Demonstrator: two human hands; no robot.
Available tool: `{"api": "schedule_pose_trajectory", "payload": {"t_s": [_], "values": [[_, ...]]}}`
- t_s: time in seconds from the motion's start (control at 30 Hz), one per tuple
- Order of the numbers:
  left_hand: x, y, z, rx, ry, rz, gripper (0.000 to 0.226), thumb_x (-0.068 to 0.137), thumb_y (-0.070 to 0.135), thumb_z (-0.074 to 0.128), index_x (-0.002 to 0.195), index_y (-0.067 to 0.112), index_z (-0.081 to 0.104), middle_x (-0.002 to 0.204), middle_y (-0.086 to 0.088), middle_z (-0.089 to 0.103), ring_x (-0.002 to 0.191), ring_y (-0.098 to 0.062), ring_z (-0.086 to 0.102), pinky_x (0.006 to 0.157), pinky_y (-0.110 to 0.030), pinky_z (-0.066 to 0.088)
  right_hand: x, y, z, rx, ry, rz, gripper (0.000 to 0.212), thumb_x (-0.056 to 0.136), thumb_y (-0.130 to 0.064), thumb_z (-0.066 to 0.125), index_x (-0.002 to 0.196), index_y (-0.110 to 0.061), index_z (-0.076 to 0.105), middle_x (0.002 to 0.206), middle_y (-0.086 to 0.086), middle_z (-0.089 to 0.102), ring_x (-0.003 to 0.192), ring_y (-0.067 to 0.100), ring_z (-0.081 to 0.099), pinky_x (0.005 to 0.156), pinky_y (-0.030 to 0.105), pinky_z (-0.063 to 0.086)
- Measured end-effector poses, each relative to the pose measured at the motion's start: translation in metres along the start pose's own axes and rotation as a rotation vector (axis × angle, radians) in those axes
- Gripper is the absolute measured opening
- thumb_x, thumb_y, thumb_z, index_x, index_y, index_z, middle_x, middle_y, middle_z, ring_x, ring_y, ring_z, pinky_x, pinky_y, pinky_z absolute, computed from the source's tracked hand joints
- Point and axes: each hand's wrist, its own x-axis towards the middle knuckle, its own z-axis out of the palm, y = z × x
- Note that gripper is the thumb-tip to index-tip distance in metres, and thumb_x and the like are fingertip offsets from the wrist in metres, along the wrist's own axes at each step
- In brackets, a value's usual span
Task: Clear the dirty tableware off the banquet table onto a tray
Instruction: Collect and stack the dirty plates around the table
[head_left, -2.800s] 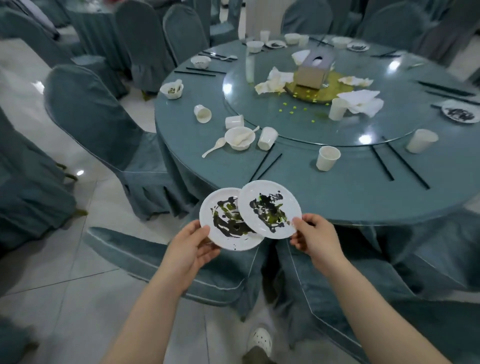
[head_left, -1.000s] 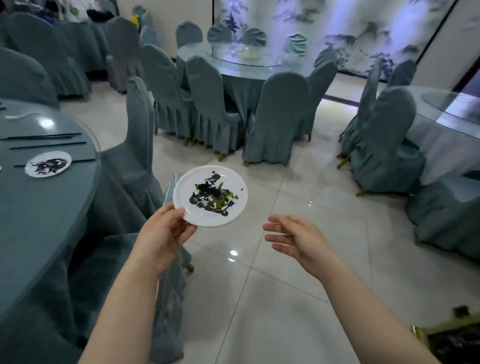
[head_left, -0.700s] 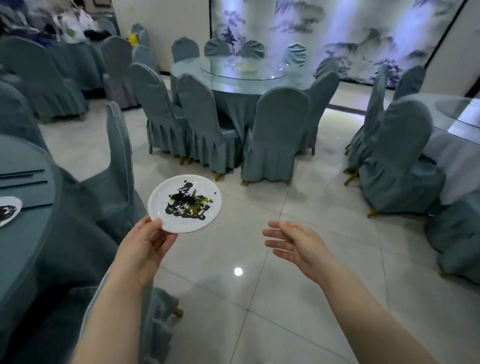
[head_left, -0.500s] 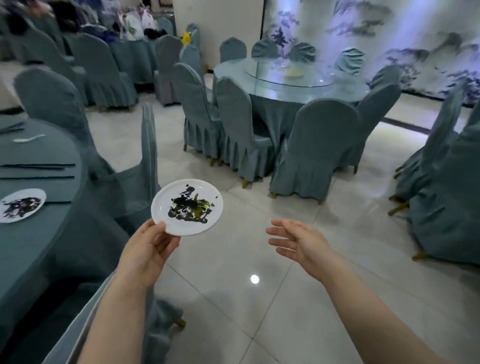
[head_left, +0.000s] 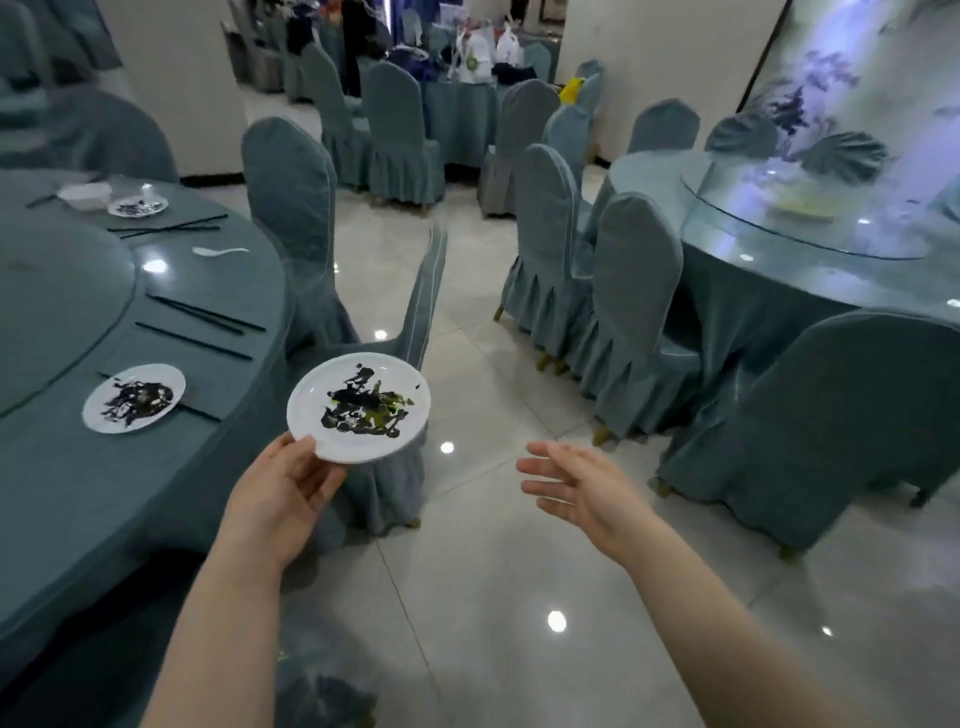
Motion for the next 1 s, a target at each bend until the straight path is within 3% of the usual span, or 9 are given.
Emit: {"api": "schedule_pose_trajectory", "payload": {"t_s": [0.27,0.4,0.6,0.87,1.0], "values": [[0.069,0.024,-0.011,-0.065,0.296,0.041,0.013,0.095,0.012,0.049,0.093,0.018,0.061,0.08,0.0,0.069,0.073,-0.014,0.059,0.05,-0.02,0.054,0.139,-0.029,0.054,-0.044,-0.192,0.101,0.025,0.095,-0.031,0.055,0.11,-0.016,0.067,0.102,0.005,0.074,0.093,0.025,0.071,0.072,0.031,0.053],[0.101,0.035,-0.024,-0.1,0.435,0.105,0.013,0.096,0.013,0.047,0.092,0.019,0.058,0.086,0.0,0.067,0.075,-0.013,0.06,0.053,-0.02,0.055,0.209,-0.038,0.105,-0.116,-0.367,0.171,0.023,0.094,-0.03,0.058,0.109,-0.014,0.067,0.099,0.006,0.075,0.083,0.021,0.072,0.072,0.031,0.054],[0.125,0.044,-0.042,-0.153,0.646,0.207,0.016,0.096,0.014,0.048,0.107,0.019,0.059,0.089,0.001,0.071,0.075,-0.012,0.066,0.069,-0.028,0.05,0.303,-0.059,0.179,-0.198,-0.592,0.228,0.02,0.096,-0.027,0.055,0.107,-0.016,0.069,0.096,0.005,0.075,0.078,0.019,0.071,0.07,0.03,0.052],[0.126,0.049,-0.083,-0.225,0.884,0.217,0.013,0.093,0.013,0.052,0.096,0.02,0.063,0.085,-0.002,0.074,0.079,-0.018,0.067,0.07,-0.031,0.049,0.36,-0.049,0.296,-0.338,-0.79,0.327,0.018,0.098,-0.025,0.051,0.105,-0.018,0.066,0.091,0.002,0.076,0.077,0.018,0.07,0.068,0.028,0.05],[0.144,0.074,-0.12,-0.276,0.939,0.242,0.011,0.094,0.011,0.05,0.095,0.018,0.059,0.074,0.0,0.073,0.074,-0.017,0.066,0.063,-0.029,0.054,0.373,-0.042,0.351,-0.416,-0.777,0.315,0.011,0.095,-0.02,0.055,0.099,-0.019,0.066,0.085,-0.001,0.075,0.074,0.016,0.068,0.069,0.027,0.05]]}}
